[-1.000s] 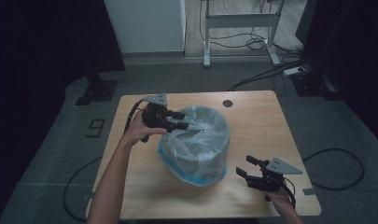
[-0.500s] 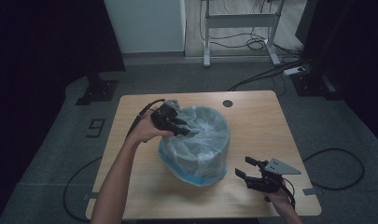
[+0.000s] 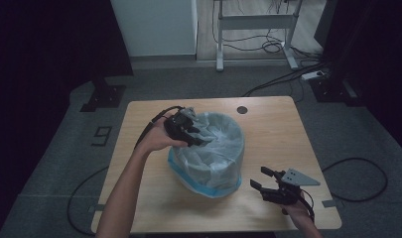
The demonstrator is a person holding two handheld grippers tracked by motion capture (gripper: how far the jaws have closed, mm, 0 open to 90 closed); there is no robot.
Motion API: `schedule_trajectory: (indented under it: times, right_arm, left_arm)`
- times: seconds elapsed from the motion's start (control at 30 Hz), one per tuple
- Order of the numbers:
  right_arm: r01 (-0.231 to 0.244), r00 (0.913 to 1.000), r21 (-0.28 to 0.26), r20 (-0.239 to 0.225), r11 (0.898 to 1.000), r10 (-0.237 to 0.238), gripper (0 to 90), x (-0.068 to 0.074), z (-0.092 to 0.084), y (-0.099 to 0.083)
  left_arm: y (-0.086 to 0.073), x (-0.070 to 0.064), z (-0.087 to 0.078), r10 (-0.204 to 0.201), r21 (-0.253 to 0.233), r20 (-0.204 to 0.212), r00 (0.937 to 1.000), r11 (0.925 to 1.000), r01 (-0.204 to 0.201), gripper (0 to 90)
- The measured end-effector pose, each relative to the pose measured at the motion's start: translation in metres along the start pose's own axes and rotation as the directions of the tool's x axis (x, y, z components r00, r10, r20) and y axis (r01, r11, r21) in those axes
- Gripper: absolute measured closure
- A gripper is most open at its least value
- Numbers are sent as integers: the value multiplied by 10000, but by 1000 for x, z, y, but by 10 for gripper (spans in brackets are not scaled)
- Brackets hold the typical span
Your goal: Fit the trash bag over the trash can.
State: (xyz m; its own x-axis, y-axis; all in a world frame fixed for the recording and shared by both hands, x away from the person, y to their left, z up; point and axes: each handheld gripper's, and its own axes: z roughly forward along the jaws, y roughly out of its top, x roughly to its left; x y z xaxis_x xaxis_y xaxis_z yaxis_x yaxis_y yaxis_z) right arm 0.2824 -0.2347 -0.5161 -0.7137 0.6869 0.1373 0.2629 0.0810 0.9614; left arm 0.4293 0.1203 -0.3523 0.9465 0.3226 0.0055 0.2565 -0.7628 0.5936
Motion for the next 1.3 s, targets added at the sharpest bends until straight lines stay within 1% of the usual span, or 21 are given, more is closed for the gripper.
schedule_trajectory:
  times: [0.07,0.13,0.2,0.33,0.47,0.5,0.53,0.73,0.8,0.93,1.07,1.2,1.3]
  right_arm:
    - [-22,10000,2,15,10000,22,299,-1,0,0]
    - [-52,10000,1,33,10000,52,299,-1,0,0]
    - [-45,10000,30,9,10000,45,299,0,1,0]
    - [14,10000,59,-33,10000,-14,299,2,2,0]
    - [-1,10000,69,-13,10000,1,299,1,1,0]
    - [-16,10000,62,2,10000,16,299,1,1,0]
    - [-23,10000,61,12,10000,23,299,0,1,0]
    - [-11,10000,46,7,10000,11,299,1,0,0]
    - [-12,10000,51,8,10000,12,299,1,0,0]
    - [-10,10000,67,-5,10000,10,299,1,0,0]
    - [6,10000,96,-21,10000,-6,299,1,1,0]
    - [-4,10000,91,-20,10000,4,299,1,1,0]
    - [-1,10000,80,-16,10000,1,299,1,0,0]
  left_arm:
    - [0,0,-7,-62,-580,112,9999,9983,69,503]
    - [0,-1,-12,-86,-1077,239,9997,9941,111,489]
    - [1,-2,-14,-56,-1441,375,9993,9895,109,475]
    - [7,-4,-17,91,-1901,640,9979,9818,33,464]
    - [14,-7,-16,161,-2299,1021,9946,9732,78,457]
    - [16,-7,-15,192,-2340,1097,9938,9722,70,457]
    - [17,-8,-14,212,-2347,1173,9929,9720,70,457]
    - [27,-16,0,497,-1963,1361,9894,9803,-222,454]
    - [30,-18,4,598,-1812,1376,9887,9829,-343,453]
    - [34,-22,10,772,-1614,1398,9872,9854,-542,455]
    - [39,-26,16,973,-1193,1374,9857,9895,-811,459]
    - [43,-30,23,1176,-833,1462,9822,9908,-1062,464]
    - [44,-32,29,1237,-485,1504,9809,9919,-1176,473]
